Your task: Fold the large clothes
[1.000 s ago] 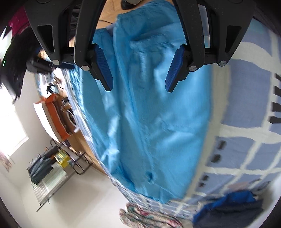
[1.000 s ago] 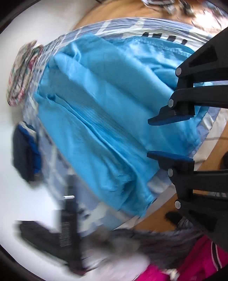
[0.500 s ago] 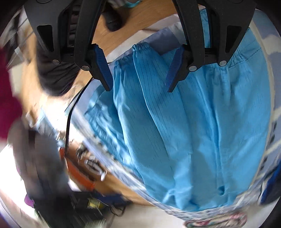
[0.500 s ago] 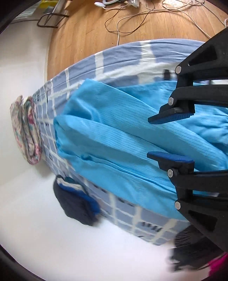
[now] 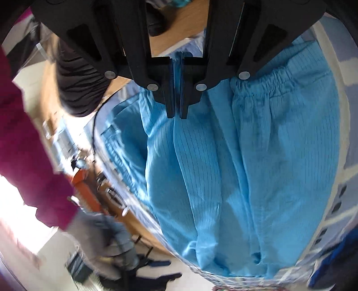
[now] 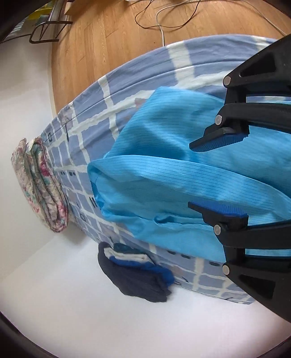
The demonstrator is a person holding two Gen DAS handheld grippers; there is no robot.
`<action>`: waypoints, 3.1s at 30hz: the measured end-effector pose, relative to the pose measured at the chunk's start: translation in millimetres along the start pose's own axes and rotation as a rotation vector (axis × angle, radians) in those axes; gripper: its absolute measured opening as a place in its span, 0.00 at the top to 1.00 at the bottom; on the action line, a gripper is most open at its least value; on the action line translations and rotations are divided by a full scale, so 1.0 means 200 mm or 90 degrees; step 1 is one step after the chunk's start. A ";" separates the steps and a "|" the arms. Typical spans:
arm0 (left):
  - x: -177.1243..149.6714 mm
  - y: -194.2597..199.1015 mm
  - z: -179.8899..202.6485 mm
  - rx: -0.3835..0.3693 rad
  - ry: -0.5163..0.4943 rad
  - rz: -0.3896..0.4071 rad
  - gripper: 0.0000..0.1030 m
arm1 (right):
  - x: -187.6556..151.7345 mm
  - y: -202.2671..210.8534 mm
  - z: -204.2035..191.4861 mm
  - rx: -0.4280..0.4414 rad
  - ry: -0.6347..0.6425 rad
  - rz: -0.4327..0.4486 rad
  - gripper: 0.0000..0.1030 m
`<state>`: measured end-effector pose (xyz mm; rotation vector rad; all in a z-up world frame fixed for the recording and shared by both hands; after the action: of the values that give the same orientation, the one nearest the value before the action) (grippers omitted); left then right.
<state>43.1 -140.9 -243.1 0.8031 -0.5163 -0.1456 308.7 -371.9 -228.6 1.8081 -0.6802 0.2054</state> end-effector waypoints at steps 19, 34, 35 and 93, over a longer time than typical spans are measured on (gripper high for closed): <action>-0.02 -0.04 -0.09 -0.068 0.067 -0.010 0.98 | 0.36 -0.54 -0.05 0.058 -0.117 -0.020 0.91; -0.03 -0.07 -0.08 -0.129 0.103 -0.015 0.98 | 0.45 -0.76 -0.69 -0.344 0.338 0.055 1.00; -0.03 -0.07 -0.08 -0.128 0.105 -0.014 0.98 | 0.41 -0.84 -0.72 -0.344 0.354 0.037 1.00; 0.06 0.07 -0.10 -0.068 0.159 0.048 0.44 | -0.90 0.43 0.14 0.008 0.044 -0.116 0.47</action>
<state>63.1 -122.0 -239.3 0.6844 -0.2999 -0.0020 109.4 -351.7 -250.2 1.8543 -0.4627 0.1495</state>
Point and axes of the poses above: each gripper's, at about its wrist camera, not at the fingertips, and y roughly against the way its jaws point, z to its right, x to its top, the point moved 8 cm from there along -y, roughly the way its jaws point, and after that the axes turned 7 degrees about -x, right-handed, at the moved point
